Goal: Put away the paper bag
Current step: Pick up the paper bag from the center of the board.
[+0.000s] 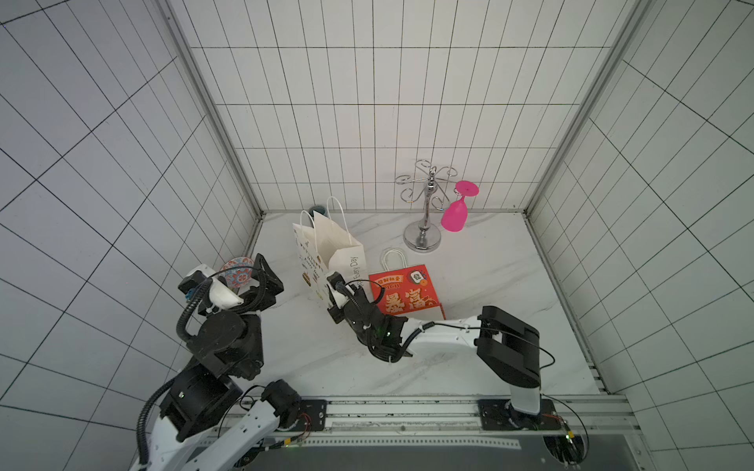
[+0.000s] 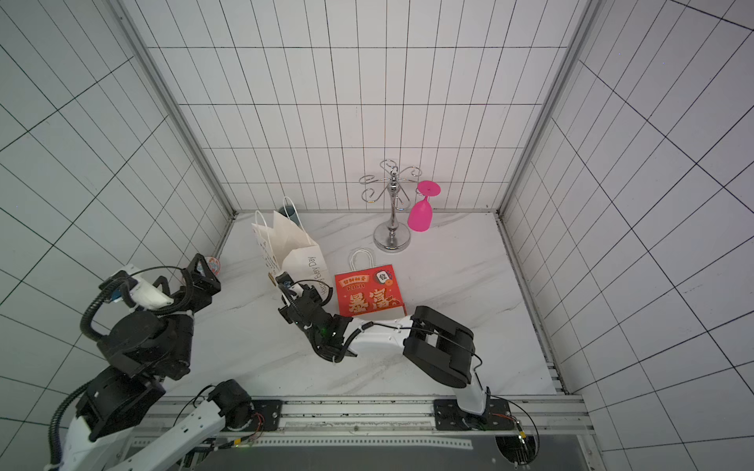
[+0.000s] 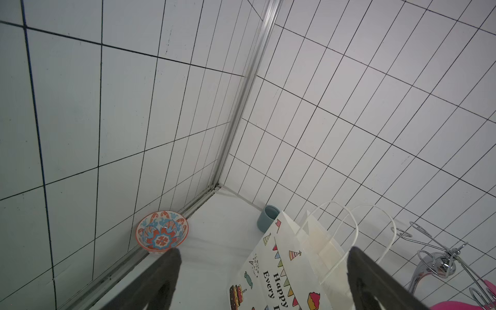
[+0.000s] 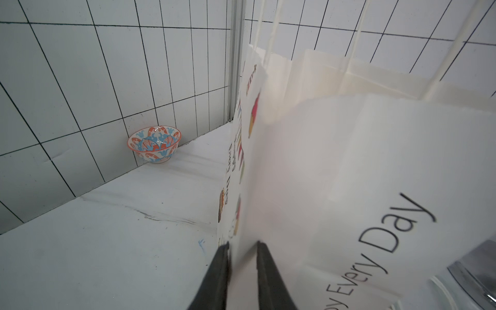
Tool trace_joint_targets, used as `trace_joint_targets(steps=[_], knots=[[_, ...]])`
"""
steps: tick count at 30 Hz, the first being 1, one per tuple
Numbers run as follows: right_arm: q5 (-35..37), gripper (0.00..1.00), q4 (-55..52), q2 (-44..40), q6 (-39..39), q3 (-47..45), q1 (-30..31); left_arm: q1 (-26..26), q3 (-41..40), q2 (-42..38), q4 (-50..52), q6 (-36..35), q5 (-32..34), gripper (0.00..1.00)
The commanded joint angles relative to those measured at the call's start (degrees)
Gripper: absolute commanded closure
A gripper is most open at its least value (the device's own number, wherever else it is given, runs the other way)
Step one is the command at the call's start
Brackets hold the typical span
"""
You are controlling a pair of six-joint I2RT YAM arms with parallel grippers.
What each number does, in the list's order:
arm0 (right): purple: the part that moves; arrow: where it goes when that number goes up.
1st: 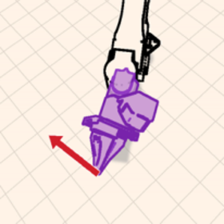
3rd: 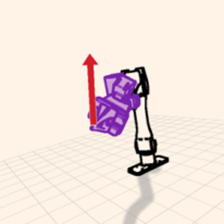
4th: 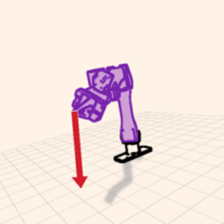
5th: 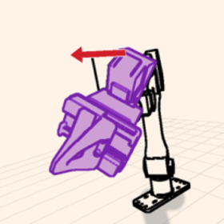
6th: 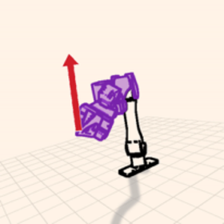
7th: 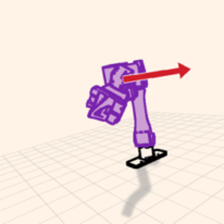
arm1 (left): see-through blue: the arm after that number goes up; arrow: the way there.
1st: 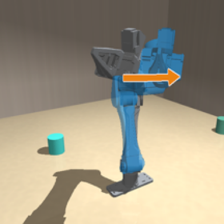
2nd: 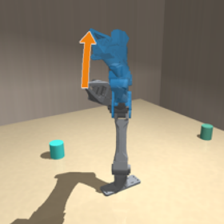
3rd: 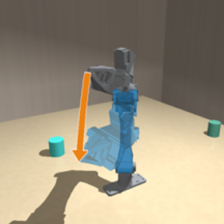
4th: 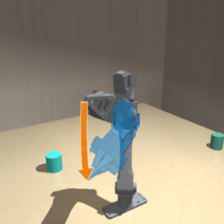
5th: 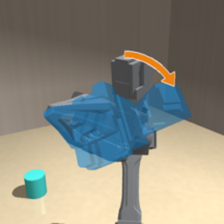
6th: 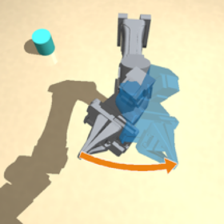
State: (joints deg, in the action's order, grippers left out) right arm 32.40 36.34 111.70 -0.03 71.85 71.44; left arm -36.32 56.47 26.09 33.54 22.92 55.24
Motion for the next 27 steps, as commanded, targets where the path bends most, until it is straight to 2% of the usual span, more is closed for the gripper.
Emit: trace_joint_targets(steps=[1,3,14,20,27], knots=[[2.5,0.93,4.4,-0.1,-0.9,2.3,1.0,0.2,-0.6,-0.7,0.5,0.5,0.6,0.02],[2.2,1.0,5.1,-0.6,-0.7,1.5,1.0,0.1,-0.7,-0.8,0.3,0.4,0.8,0.02],[-5.0,1.0,7.2,-8.7,-1.2,-7.9,0.7,0.1,-1.8,-0.2,-0.1,0.9,0.0,0.02],[-13.8,1.0,4.3,-16.7,-3.2,-16.5,-0.4,0.1,-2.2,-0.3,0.2,1.3,-0.4,0.02],[-22.4,1.0,-6.2,-30.7,-6.6,-25.8,-3.4,0.2,-2.8,-0.9,1.4,1.9,-1.1,0.02]])
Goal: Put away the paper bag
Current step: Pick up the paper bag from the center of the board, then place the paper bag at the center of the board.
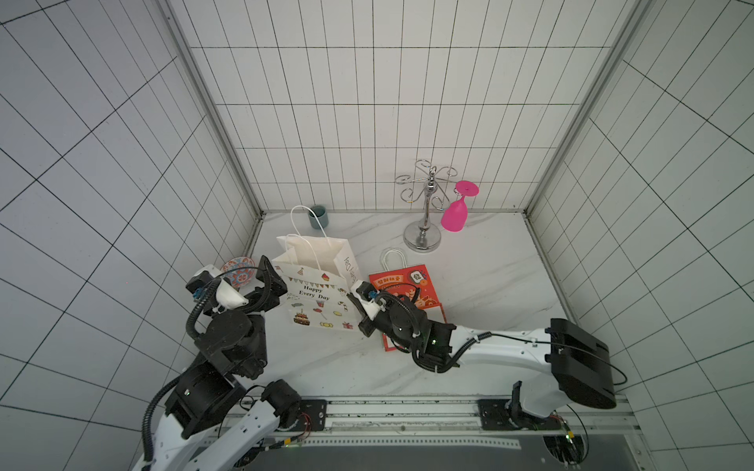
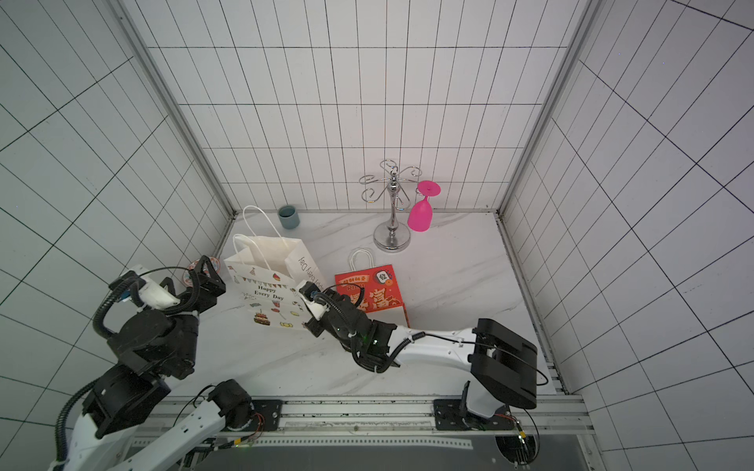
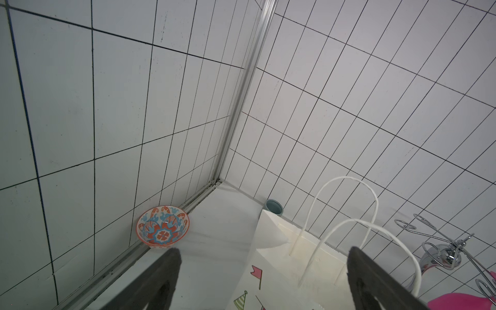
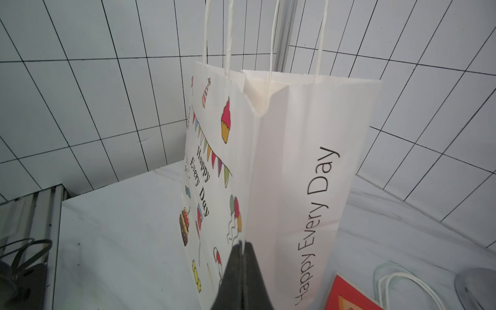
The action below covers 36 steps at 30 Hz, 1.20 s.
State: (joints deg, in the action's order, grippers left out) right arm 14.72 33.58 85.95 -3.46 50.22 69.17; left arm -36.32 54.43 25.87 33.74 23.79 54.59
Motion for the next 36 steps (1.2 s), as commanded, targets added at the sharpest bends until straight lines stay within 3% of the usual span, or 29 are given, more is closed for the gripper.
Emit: trace_joint_targets(steps=[1,15,20,25,30,36], knots=[[-5.3,1.0,-5.1,-7.2,-3.9,-5.2,-1.6,0.1,-0.9,-0.6,1.3,1.3,-0.5,0.02],[-19.5,1.0,-22.4,-31.2,-3.3,-12.8,-11.6,0.2,-2.4,0.8,0.2,1.8,-3.8,0.02],[-19.0,1.0,-27.9,-39.0,-2.6,-17.3,-13.4,0.2,-5.7,0.9,-2.6,-0.7,-11.7,0.02],[-17.3,1.0,-31.5,-44.3,-1.2,-21.7,-14.0,0.2,-10.1,1.1,-6.7,-5.2,-25.4,0.02],[-14.9,1.0,-34.0,-48.0,-0.2,-23.9,-14.0,0.2,-13.9,-0.2,-11.4,-6.9,-31.4,0.02],[-14.6,0.63,-38.4,-49.7,1.4,-23.1,-13.9,0.2,-13.3,1.5,-12.9,-12.0,-39.4,0.02]])
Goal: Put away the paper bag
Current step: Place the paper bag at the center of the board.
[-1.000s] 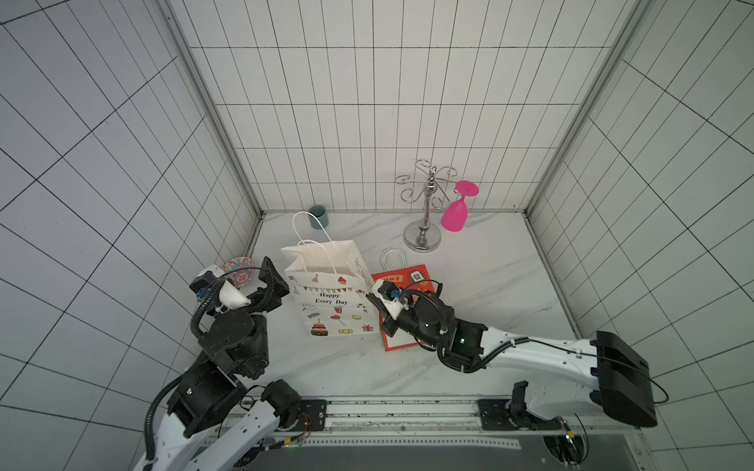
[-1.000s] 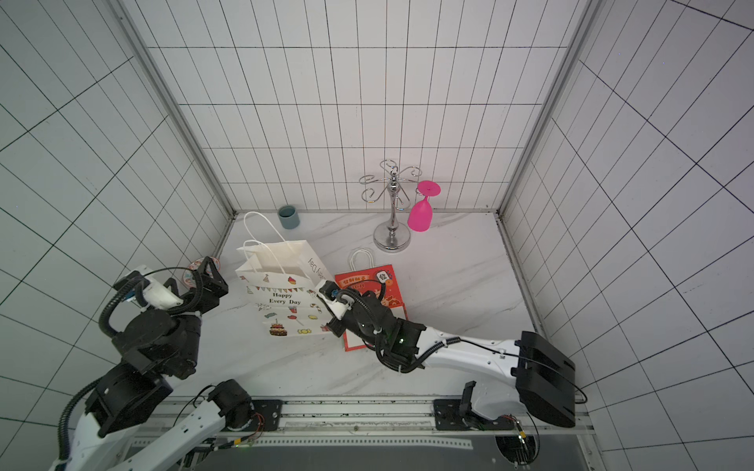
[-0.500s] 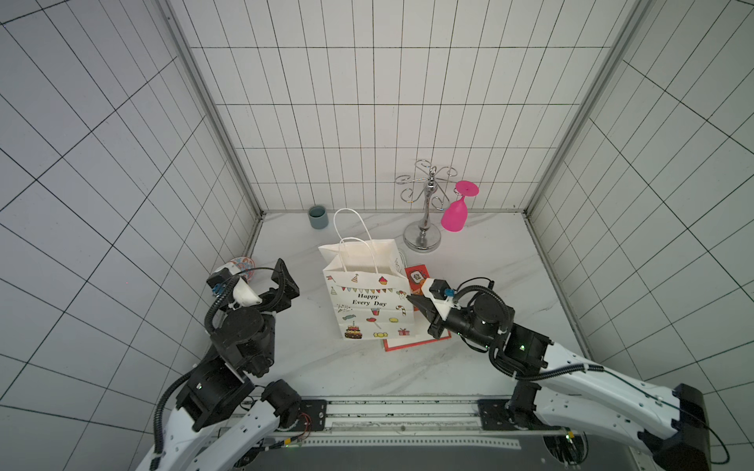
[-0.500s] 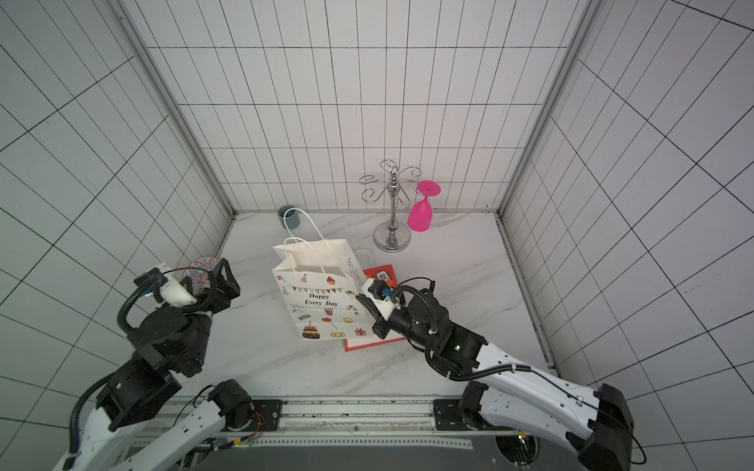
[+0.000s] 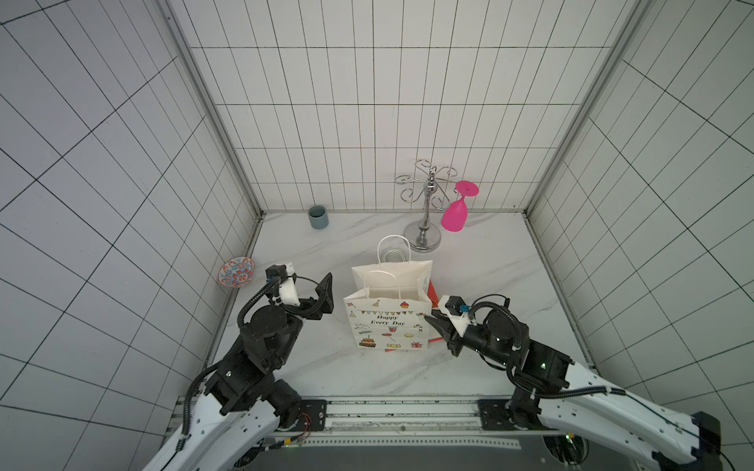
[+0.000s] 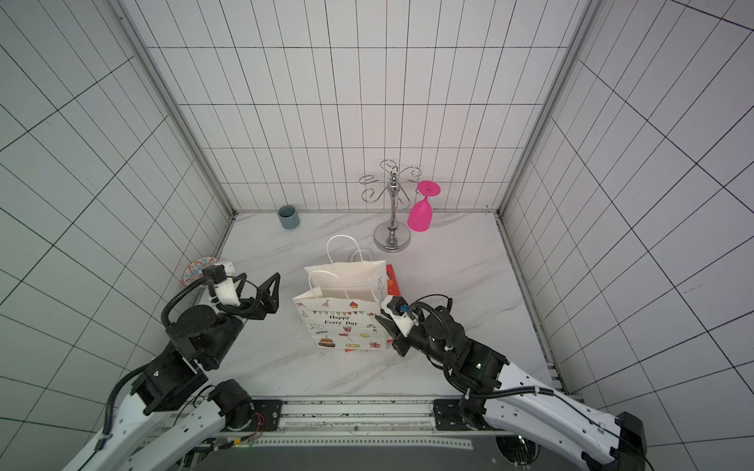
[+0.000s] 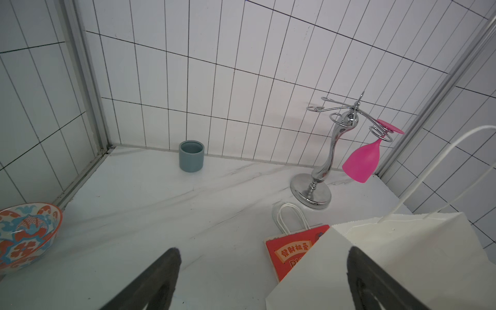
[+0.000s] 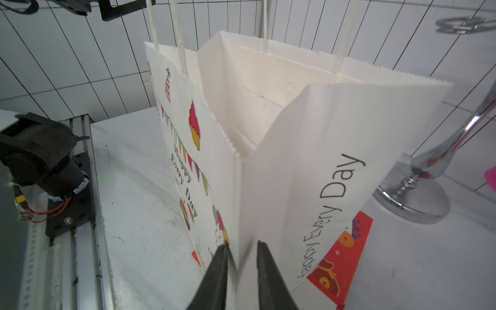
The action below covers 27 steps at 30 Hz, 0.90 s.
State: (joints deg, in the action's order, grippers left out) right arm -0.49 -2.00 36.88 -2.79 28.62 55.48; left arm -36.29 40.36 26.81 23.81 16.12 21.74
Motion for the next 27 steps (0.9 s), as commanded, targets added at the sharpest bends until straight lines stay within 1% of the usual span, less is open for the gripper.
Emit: trace_joint_targets(steps=[1,3,5,9,13,14,15,18,19,20,22,24,27], knots=[[0.5,0.54,-3.9,-0.7,0.9,-0.6,-0.2,0.2,1.4,0.9,-3.1,-6.6,-9.1,0.02],[0.1,0.48,-6.4,-0.5,1.4,1.0,-0.2,0.3,3.5,1.7,-2.8,-12.4,-15.5,0.02],[-0.4,0.45,-9.1,-0.6,1.7,2.4,-0.2,0.3,6.3,2.9,-1.3,-18.8,-22.7,0.02],[0.2,0.44,-11.6,-1.9,2.1,4.0,-0.2,0.2,14.2,7.7,7.3,-30.6,-32.8,0.02],[1.1,0.42,-11.5,-3.8,1.7,4.2,-0.2,0.2,20.4,13.2,17.3,-44.4,-44.9,0.02],[1.6,0.42,-11.5,-4.1,1.6,4.2,-0.2,0.1,21.6,14.3,18.8,-46.9,-46.6,0.02],[2.1,0.42,-11.4,-4.4,1.4,4.1,-0.2,0.1,22.6,15.7,19.4,-47.8,-46.6,0.02],[2.3,0.42,-11.5,-4.8,0.6,3.7,-0.2,0.1,26.6,20.4,20.6,-47.9,-43.0,0.02],[2.2,0.42,-11.5,-4.8,0.5,3.5,-0.2,0.1,28.0,22.2,21.7,-48.4,-42.6,0.02],[2.1,0.42,-11.5,-4.9,0.4,3.5,-0.2,0.2,29.3,23.9,23.1,-49.0,-43.4,0.02],[2.1,0.42,-11.5,-5.0,0.2,3.2,-0.2,0.1,32.2,27.8,28.2,-51.0,-47.1,0.02],[2.2,0.42,-11.7,-5.1,-0.1,2.9,-0.2,0.1,33.4,30.8,31.9,-52.9,-49.7,0.02],[2.3,0.42,-11.4,-5.1,0.0,2.8,-0.2,-0.4,32.9,33.4,33.6,-55.1,-50.6,0.02]])
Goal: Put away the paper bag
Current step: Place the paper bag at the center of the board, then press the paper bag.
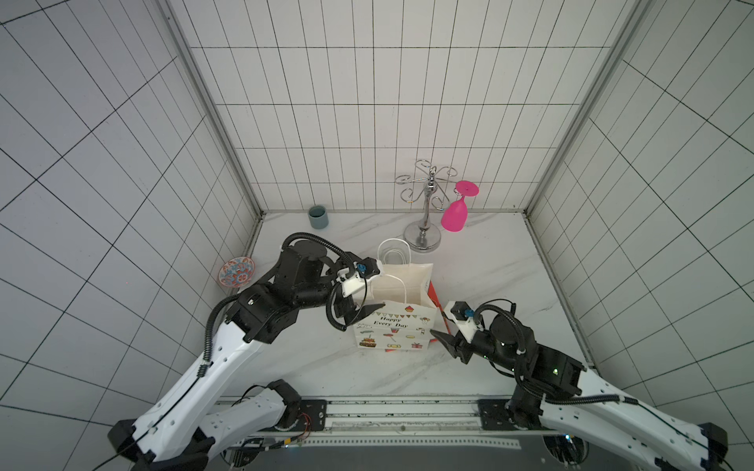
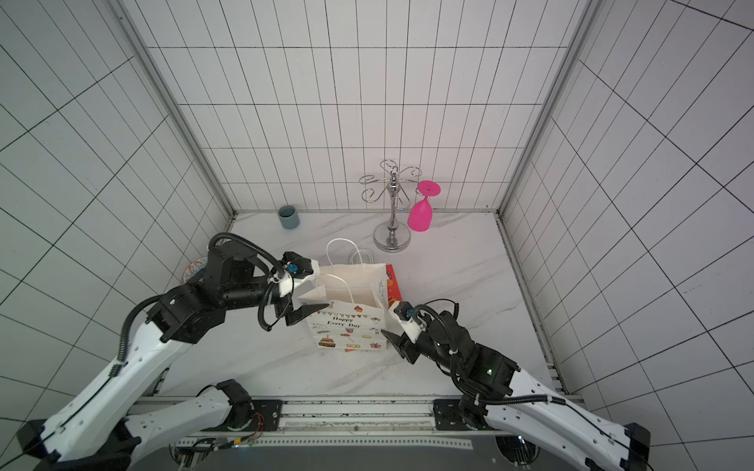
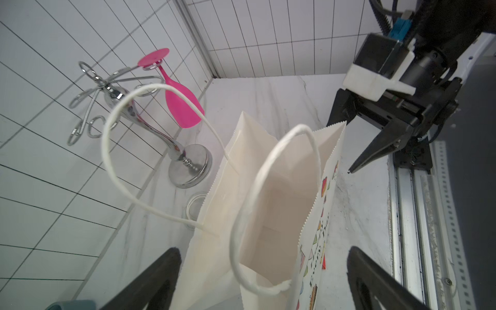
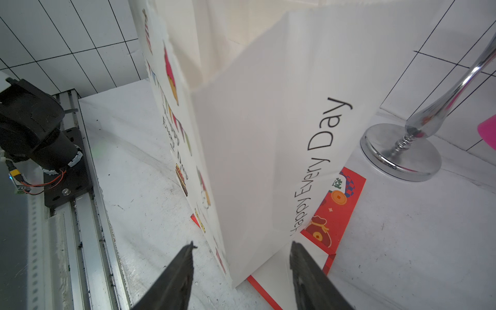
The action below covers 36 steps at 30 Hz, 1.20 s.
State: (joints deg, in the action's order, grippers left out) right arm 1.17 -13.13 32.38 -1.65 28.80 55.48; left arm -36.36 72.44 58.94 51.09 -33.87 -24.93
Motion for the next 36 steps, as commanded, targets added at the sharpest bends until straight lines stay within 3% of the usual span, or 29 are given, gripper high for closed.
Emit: trace_joint_targets(steps=[1,7,15,18,24,33,36], knots=[[0.3,0.42,0.3,-0.6,-0.6,2.6,-0.2,-0.9,0.7,1.9,6.4,-5.7,-4.3,0.02],[-1.6,0.42,4.9,-1.1,2.2,0.9,-0.2,-1.4,0.5,4.2,6.2,-7.4,-3.3,0.03],[-7.1,0.34,16.4,-1.5,4.0,-2.9,-0.9,-1.7,-2.3,5.2,4.0,-9.2,-2.5,0.09],[-8.4,0.33,16.6,0.2,4.4,-1.9,-2.1,-1.8,-2.0,5.7,3.6,-9.6,-3.1,0.16],[-13.0,0.34,17.1,2.7,5.3,-1.2,-5.0,-2.0,-1.3,7.1,3.4,-9.8,-3.6,0.42],[-16.1,0.34,13.3,-1.7,6.0,-1.9,-8.8,-2.5,-1.2,7.6,4.5,-10.3,-3.5,0.53],[-23.5,0.34,14.2,-2.0,7.1,-1.5,-12.3,-2.6,-1.1,7.8,4.6,-10.3,-3.4,0.59]])
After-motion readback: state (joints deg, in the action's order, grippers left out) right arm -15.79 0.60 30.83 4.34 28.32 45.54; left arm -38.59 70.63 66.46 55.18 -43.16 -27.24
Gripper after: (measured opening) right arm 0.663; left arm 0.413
